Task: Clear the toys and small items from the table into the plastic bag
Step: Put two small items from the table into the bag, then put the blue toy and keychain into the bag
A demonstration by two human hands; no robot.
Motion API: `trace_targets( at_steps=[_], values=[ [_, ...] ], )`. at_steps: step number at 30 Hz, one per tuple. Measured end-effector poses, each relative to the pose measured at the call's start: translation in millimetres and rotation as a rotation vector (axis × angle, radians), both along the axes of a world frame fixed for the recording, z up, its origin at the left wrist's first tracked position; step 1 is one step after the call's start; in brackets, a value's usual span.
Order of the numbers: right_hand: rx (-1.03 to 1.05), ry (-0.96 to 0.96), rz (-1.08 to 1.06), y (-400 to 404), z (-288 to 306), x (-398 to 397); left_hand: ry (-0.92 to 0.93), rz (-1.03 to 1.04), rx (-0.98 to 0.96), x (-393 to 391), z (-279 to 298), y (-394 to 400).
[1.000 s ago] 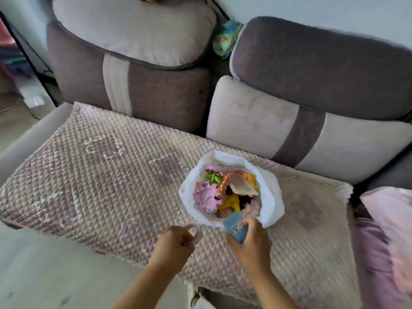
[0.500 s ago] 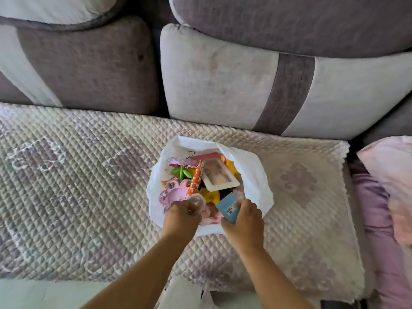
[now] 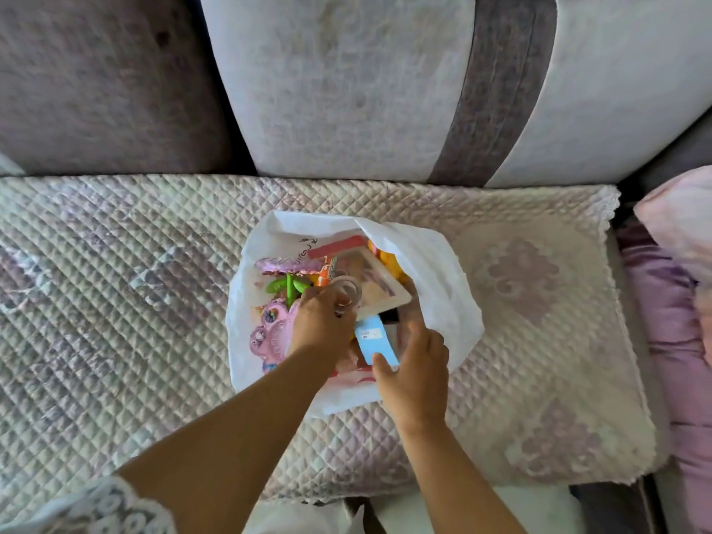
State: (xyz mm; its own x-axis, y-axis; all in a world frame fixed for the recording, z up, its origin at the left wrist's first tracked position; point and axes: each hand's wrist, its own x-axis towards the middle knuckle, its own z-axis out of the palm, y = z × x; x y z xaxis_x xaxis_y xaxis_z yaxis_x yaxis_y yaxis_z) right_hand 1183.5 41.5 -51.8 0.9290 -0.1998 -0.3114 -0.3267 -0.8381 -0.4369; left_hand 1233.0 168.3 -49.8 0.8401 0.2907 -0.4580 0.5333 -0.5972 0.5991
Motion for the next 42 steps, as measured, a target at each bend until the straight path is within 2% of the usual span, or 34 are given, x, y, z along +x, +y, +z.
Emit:
trace_targets(
  at_steps=[4, 7, 12, 18, 23, 30, 37, 42],
  values=[
    [0.011, -0.010, 0.015, -4, 6, -4, 0.065, -0.042, -0.106, -1, 6, -2],
    [0.034, -0.009, 0.042, -8, 13, -4, 0.091, -0.073, -0.041, -7, 14, 2],
    [0.080, 0.049, 0.113, -7, 38, -3, 0.093, 0.005, -0.118, -37, 40, 22],
    [0.186, 0.044, 0.307, 9, 90, -15, 0.087, 0.145, -0.155, -99, 89, 62],
    [0.239, 0.069, 0.564, 40, 128, -37, 0.103, 0.235, -0.040, -178, 129, 100],
    [0.233, 0.002, 1.032, 115, 163, -89, 0.054, 0.546, 0.089, -296, 170, 125],
    [0.207, -0.001, 1.462, 189, 179, -160, 0.072, 0.918, 0.041, -408, 190, 124],
    [0.198, 0.040, 1.750, 229, 179, -234, 0.043, 1.267, -0.022, -503, 189, 105]
  ],
)
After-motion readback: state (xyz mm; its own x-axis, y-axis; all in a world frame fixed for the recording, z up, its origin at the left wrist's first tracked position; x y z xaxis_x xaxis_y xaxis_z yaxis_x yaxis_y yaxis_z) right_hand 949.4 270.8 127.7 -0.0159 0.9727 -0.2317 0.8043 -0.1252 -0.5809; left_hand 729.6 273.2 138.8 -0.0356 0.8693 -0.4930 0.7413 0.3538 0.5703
